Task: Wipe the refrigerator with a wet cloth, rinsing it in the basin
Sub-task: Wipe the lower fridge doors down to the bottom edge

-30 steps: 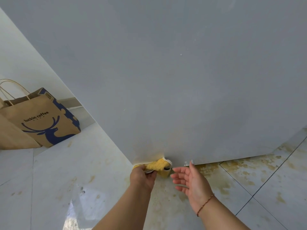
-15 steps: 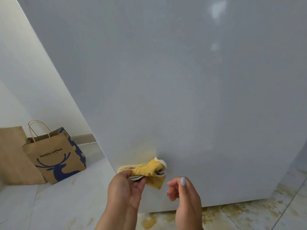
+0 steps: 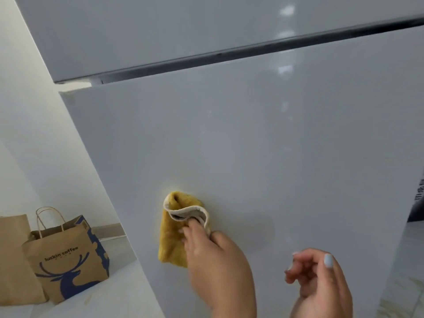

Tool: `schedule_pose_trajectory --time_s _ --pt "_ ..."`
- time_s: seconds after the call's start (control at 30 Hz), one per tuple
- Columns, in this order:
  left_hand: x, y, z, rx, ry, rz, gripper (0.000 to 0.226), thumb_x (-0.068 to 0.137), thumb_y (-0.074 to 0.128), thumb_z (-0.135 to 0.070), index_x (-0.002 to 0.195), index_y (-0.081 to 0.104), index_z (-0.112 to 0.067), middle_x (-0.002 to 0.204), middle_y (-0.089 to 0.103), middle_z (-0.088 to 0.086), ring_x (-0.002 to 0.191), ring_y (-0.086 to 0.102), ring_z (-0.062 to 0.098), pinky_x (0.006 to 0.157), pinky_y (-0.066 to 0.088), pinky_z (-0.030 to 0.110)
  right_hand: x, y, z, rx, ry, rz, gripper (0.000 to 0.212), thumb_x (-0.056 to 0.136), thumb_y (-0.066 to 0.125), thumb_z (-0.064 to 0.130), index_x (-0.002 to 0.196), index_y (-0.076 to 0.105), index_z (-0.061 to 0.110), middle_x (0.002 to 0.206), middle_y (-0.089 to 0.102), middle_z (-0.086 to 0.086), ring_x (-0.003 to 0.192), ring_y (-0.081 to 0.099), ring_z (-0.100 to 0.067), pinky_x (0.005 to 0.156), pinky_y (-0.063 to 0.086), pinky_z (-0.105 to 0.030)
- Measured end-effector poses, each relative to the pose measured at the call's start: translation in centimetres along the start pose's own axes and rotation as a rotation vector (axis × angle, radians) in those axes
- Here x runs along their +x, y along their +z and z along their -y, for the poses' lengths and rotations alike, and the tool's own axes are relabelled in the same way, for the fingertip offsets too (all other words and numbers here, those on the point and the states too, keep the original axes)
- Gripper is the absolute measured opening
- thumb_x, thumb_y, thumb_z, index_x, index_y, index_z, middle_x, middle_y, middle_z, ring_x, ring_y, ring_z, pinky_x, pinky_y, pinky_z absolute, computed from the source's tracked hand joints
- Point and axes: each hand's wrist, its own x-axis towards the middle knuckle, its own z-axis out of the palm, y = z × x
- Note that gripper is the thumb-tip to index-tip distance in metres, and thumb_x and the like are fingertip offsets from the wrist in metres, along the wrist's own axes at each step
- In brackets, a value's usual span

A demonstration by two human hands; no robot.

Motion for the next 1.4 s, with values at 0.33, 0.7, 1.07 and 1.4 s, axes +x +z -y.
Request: schedule_pose_trajectory --time_s 0.33,0.7,1.07,1.4 --pt "1.0 3.5 -10.0 0.117 0.865 -0.095 0.056 0.085 0.05 -0.033 0.139 0.052 -0.019 0.147 0.045 0.006 0.141 0.031 0.029 0.112 0.024 0.033 4.8 -0.3 4.1 0.178 -0.01 -0.047 0.064 0.039 0.062 0.086 0.05 0.068 0.024 0.035 0.047 0.003 0.034 0.047 -0.006 0.035 0.038 -0.013" --pt "6.0 1.2 0.5 0.639 1.658 0.062 0.04 0.088 0.056 -0.046 0.127 0.058 -0.041 0.143 0.047 -0.021 0.138 0.033 0.001 0.107 0.021 0.043 7.2 -1.2 5.1 0.235 -0.004 -0.071 0.059 0.033 0.065 0.083 0.047 0.065 0.025 0.036 0.046 0.005 0.035 0.047 -0.004 0.036 0.037 -0.011" --pt "14.1 -5.7 -4.3 0.228 1.052 -0.344 0.043 0.09 0.049 -0.038 0.132 0.056 -0.027 0.151 0.037 -0.002 0.145 0.022 0.022 0.109 0.017 0.05 3.6 5.2 5.7 0.173 0.058 0.109 0.066 0.039 0.07 0.08 0.047 0.064 0.015 0.035 0.043 -0.005 0.033 0.042 -0.013 0.039 0.033 -0.011" --pt "15.7 -7.1 -5.4 0.049 0.963 -0.367 0.044 0.095 0.049 -0.024 0.138 0.05 -0.015 0.152 0.033 0.005 0.145 0.02 0.028 0.12 0.006 0.026 1.5 7.6 5.5 0.105 0.063 0.205 0.074 0.037 0.065 0.087 0.05 0.063 0.014 0.038 0.045 -0.006 0.037 0.042 -0.014 0.042 0.033 -0.012"
